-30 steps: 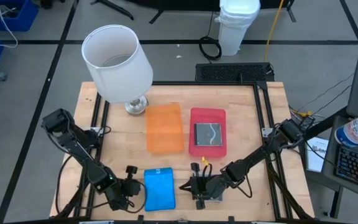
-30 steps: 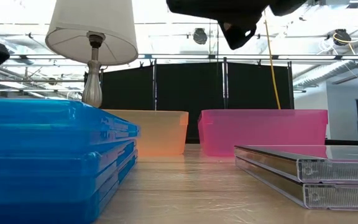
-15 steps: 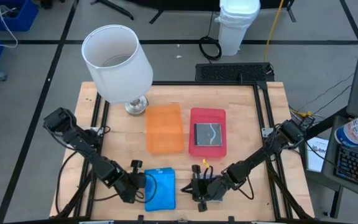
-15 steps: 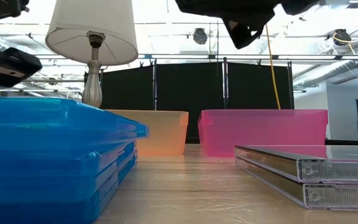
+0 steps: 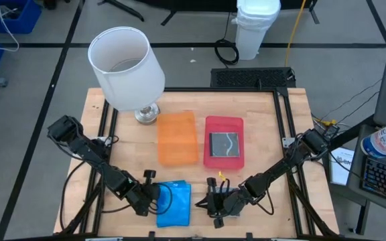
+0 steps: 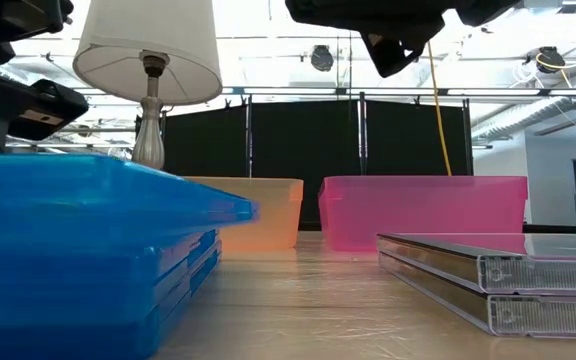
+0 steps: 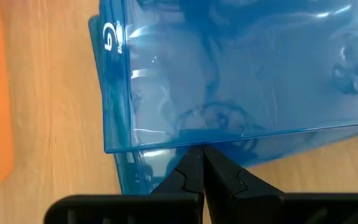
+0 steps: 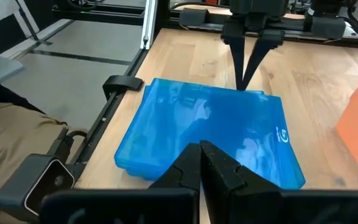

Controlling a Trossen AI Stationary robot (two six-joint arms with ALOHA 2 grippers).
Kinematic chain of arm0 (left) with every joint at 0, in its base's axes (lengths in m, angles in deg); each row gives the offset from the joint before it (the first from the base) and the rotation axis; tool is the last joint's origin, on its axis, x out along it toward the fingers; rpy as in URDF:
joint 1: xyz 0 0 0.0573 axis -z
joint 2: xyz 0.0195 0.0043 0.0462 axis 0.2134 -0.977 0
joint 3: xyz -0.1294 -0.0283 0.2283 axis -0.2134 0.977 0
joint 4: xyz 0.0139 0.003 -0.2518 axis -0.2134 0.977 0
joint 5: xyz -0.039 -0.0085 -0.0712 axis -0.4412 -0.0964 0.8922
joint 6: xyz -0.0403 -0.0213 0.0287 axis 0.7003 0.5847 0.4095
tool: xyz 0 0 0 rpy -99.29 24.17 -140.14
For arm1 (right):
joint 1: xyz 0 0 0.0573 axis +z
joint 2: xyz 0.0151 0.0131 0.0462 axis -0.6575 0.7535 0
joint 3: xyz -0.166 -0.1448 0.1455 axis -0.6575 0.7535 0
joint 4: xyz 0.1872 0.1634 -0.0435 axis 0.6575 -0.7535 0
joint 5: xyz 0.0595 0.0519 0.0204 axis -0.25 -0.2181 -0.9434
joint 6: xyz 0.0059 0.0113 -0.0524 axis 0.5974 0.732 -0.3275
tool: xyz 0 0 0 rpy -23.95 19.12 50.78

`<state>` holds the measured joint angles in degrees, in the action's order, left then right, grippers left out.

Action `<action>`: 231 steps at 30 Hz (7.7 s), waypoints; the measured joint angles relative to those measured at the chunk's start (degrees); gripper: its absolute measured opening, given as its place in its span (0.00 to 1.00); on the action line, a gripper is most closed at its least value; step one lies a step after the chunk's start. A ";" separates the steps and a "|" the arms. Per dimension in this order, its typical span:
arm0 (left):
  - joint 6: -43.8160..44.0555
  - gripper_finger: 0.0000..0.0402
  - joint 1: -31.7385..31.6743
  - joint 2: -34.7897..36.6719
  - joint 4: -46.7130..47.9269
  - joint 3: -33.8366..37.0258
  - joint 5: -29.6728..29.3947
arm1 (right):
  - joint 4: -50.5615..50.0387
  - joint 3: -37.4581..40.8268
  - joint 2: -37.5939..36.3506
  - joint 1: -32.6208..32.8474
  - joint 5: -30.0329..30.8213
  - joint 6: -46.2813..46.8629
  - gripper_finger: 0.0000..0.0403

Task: Pick & place jewel cases by type
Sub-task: Put the blue CD case into the orange bin

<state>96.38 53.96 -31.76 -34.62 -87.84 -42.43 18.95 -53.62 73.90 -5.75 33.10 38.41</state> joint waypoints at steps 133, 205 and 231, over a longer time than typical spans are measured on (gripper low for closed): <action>-4.36 0.01 8.34 -2.33 -12.14 0.04 -11.94 | -16.83 3.91 -2.60 -12.09 -21.20 48.06 0.45; -6.21 0.02 12.20 -5.62 -14.23 -6.14 -7.98 | -6.84 1.88 4.66 -13.14 -22.80 47.41 0.39; -5.66 0.02 9.70 -20.50 -19.78 -16.12 -0.67 | -6.70 1.88 4.66 -12.79 -25.81 48.05 0.36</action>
<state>90.72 63.65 -52.26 -54.40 -103.96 -43.10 12.25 -51.74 78.56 -18.54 7.29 86.46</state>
